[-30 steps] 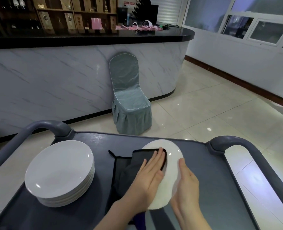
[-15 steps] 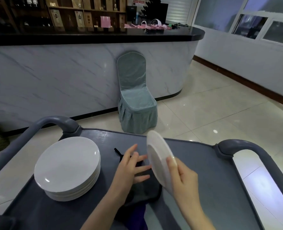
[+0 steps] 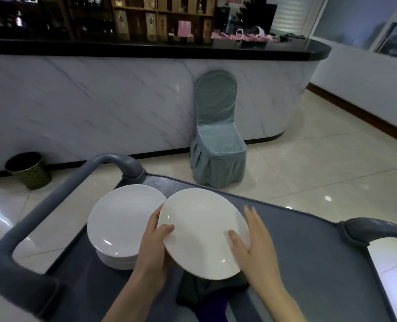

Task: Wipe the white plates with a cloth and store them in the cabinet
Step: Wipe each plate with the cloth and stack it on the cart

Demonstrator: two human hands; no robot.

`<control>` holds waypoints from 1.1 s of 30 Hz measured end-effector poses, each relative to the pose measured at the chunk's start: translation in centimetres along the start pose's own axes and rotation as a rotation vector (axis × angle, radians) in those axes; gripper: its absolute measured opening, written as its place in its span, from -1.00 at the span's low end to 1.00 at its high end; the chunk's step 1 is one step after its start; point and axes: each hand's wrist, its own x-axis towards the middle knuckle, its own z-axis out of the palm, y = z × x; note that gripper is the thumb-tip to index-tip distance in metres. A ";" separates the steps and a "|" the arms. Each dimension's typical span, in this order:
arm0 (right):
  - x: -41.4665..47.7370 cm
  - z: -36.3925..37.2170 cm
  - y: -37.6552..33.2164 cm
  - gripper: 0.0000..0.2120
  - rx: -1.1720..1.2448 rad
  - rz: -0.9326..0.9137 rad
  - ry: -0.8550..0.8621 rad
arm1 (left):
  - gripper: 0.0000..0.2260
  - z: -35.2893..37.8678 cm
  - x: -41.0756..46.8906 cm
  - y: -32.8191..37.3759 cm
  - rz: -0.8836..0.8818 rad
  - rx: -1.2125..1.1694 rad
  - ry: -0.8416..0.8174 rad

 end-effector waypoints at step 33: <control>6.9 21.9 -6.4 -0.62 0.507 0.394 0.024 | -0.46 -17.2 10.2 1.6 0.137 0.460 0.153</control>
